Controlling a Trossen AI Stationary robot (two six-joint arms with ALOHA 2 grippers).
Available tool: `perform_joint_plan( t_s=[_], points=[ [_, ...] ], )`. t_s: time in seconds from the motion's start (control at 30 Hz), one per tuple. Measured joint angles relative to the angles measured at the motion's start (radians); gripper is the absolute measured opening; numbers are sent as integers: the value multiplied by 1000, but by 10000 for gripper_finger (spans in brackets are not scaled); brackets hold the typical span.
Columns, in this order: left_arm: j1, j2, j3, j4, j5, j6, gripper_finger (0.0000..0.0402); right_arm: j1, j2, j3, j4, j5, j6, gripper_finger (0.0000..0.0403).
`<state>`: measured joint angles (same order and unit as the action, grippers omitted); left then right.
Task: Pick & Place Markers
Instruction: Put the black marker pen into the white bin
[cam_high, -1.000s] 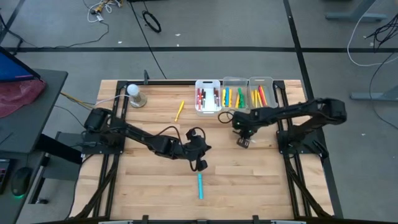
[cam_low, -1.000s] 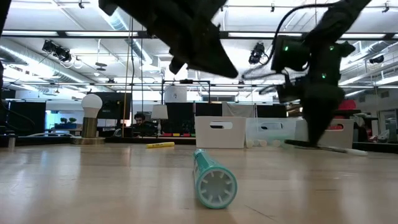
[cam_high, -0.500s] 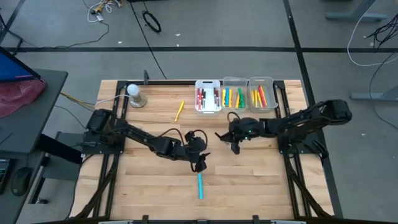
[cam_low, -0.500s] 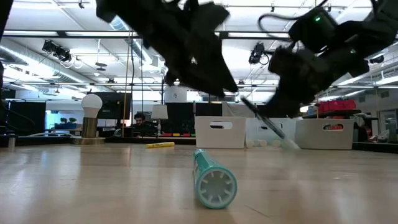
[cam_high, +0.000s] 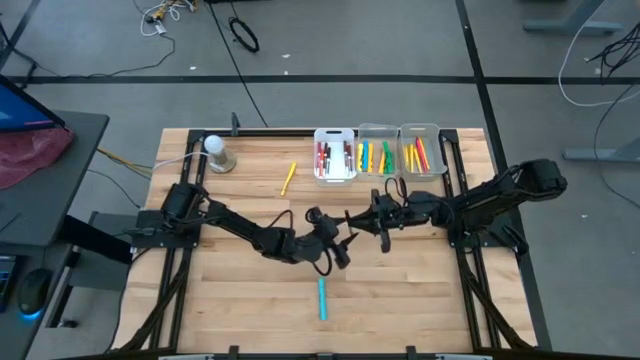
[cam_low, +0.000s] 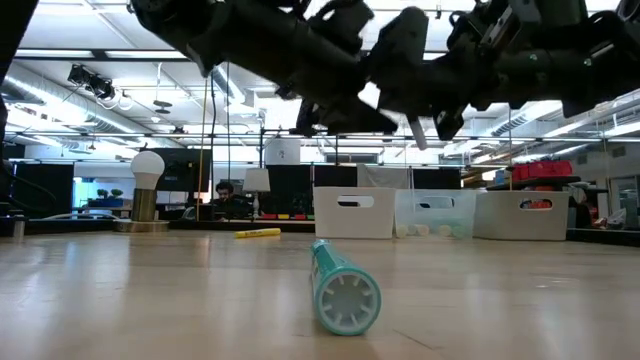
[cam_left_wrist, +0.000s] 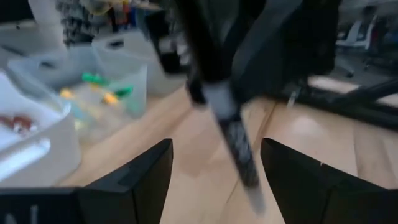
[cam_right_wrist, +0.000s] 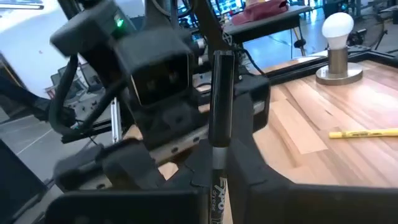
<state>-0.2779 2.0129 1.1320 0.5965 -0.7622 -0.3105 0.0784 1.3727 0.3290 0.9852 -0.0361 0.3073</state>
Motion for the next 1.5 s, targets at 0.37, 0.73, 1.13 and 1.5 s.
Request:
perform_joint_plan(
  t_s=[0.37,0.73,1.13,1.5],
  points=[
    [-8,0,0,114,-1,96,140,18,0,0,-1,2,-2,23],
    [-29,-74,0,-59,-12,61,38,10,-169,0,-168,-6,-27,112],
    [299,-315,45,-478,192,-119,38,46,-433,1,-456,107,-154,122],
    [567,-48,212,-488,351,-116,38,120,-418,-13,-447,108,-173,102]
  ],
)
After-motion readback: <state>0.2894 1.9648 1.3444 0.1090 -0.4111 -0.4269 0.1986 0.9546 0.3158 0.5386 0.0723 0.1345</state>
